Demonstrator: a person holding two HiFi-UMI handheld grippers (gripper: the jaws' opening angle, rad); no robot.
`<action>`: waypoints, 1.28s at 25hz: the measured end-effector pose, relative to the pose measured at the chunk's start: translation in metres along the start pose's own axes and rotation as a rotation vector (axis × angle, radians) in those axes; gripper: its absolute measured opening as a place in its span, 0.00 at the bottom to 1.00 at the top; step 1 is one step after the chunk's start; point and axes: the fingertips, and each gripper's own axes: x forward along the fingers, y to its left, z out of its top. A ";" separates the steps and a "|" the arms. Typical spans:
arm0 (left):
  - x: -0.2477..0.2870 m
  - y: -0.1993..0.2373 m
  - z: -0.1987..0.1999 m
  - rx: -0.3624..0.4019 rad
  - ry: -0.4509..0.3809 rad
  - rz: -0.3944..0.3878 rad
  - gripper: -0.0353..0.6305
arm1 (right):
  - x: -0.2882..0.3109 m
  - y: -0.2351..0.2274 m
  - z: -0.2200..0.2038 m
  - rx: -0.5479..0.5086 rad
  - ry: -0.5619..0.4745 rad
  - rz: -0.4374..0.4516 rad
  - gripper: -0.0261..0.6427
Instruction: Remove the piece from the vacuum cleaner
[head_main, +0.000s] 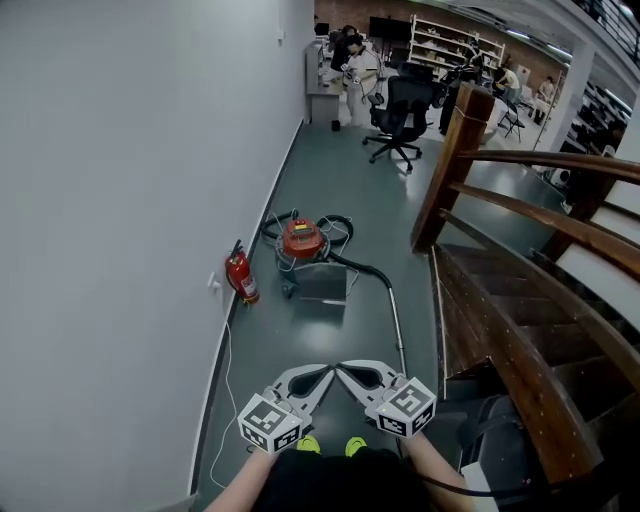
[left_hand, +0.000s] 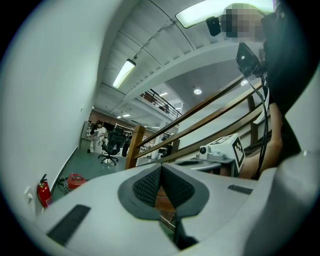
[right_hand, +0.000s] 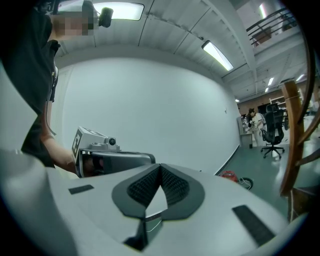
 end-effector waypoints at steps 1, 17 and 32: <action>-0.002 0.001 0.000 -0.005 -0.003 -0.002 0.07 | 0.002 0.001 0.000 0.001 0.000 -0.006 0.06; -0.028 0.021 -0.011 -0.053 0.006 -0.037 0.06 | 0.030 0.017 -0.011 -0.035 0.078 -0.051 0.06; 0.012 0.067 -0.010 -0.050 0.056 0.016 0.06 | 0.058 -0.036 -0.008 -0.060 0.092 -0.036 0.06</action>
